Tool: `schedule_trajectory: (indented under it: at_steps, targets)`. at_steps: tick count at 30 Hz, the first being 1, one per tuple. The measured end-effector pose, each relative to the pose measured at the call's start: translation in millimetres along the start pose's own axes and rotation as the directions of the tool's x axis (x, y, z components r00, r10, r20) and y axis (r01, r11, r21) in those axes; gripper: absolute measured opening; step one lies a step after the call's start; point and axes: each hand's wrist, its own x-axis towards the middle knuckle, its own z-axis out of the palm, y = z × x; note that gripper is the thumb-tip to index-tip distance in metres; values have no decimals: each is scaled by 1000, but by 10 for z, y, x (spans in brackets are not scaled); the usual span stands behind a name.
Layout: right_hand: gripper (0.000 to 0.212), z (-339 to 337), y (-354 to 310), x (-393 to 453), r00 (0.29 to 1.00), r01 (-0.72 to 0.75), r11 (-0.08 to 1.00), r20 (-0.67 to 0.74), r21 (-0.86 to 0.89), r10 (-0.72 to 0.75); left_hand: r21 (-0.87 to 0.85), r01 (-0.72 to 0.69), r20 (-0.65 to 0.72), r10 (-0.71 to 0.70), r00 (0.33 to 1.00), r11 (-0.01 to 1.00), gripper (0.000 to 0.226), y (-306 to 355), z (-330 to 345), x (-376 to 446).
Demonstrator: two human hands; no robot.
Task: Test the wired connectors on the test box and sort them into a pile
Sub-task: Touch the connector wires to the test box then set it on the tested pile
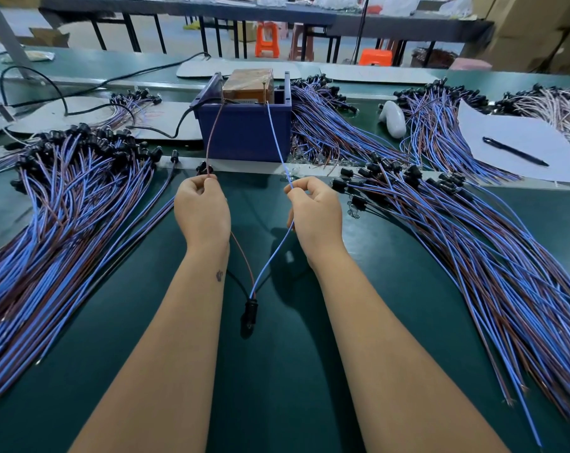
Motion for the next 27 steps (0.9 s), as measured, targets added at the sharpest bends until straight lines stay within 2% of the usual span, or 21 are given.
schedule_trajectory:
  at_steps: [27]
  targets:
    - [18,-9,-31,-24,1000,-7,999,8,52,6,-34,11,-13,-12,1000,999,11,3,-9,2]
